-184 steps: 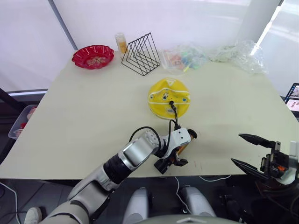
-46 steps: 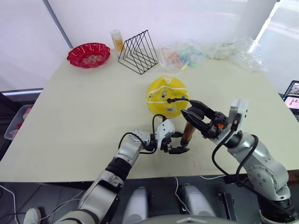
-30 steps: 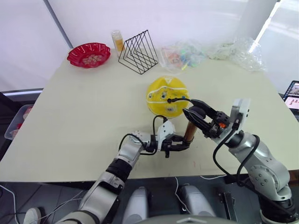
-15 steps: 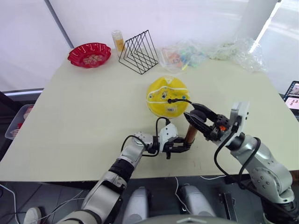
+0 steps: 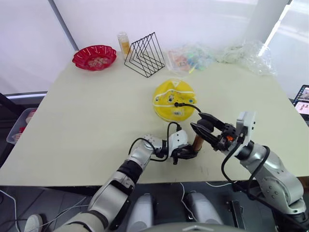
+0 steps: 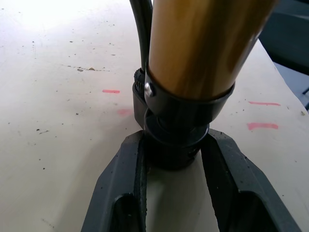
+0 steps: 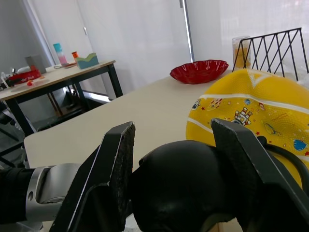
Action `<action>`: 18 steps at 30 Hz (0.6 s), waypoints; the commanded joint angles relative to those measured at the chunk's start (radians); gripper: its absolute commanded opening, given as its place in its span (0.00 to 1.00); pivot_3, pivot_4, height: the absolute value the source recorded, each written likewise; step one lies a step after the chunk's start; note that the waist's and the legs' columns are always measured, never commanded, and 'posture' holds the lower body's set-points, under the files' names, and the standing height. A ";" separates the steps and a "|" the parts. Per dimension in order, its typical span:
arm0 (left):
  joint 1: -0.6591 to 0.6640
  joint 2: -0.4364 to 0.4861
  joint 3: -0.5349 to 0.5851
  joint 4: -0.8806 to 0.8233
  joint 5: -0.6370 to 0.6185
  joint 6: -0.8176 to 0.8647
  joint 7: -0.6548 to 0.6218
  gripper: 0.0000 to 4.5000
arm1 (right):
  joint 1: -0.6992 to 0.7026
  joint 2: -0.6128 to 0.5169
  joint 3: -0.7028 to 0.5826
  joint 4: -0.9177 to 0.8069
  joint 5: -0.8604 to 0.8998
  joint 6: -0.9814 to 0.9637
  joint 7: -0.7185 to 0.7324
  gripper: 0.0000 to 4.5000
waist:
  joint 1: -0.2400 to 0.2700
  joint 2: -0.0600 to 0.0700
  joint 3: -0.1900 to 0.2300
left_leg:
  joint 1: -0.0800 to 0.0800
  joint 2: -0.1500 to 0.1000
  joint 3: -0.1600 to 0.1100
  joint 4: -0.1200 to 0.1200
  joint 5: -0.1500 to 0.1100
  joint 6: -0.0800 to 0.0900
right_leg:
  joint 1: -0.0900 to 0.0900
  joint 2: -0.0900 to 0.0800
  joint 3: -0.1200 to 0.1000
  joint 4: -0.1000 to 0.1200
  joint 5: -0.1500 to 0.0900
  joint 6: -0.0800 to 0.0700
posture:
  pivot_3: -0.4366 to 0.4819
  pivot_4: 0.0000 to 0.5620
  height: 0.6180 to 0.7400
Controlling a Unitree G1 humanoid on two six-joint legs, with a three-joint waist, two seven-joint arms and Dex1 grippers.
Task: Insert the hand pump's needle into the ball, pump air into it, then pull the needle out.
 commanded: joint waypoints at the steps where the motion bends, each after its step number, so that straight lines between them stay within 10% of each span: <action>1: 0.014 -0.002 -0.023 0.049 0.035 0.037 0.003 0.25 | -0.033 -0.025 -0.054 -0.062 0.047 -0.004 0.008 0.45 | 0.001 0.000 0.000 | 0.001 0.000 0.000 0.001 0.000 0.000 | 0.001 0.000 0.000 0.000 0.000 0.000 | 0.48 0.27 0.96; 18: 0.033 -0.010 -0.033 0.089 0.050 -0.018 0.025 0.25 | -0.274 -0.297 -0.327 -0.032 0.552 0.274 -0.215 0.45 | 0.015 0.000 0.000 | 0.000 0.000 -0.006 0.001 0.000 0.000 | 0.004 0.000 -0.005 -0.001 0.001 -0.001 | 0.48 0.27 0.96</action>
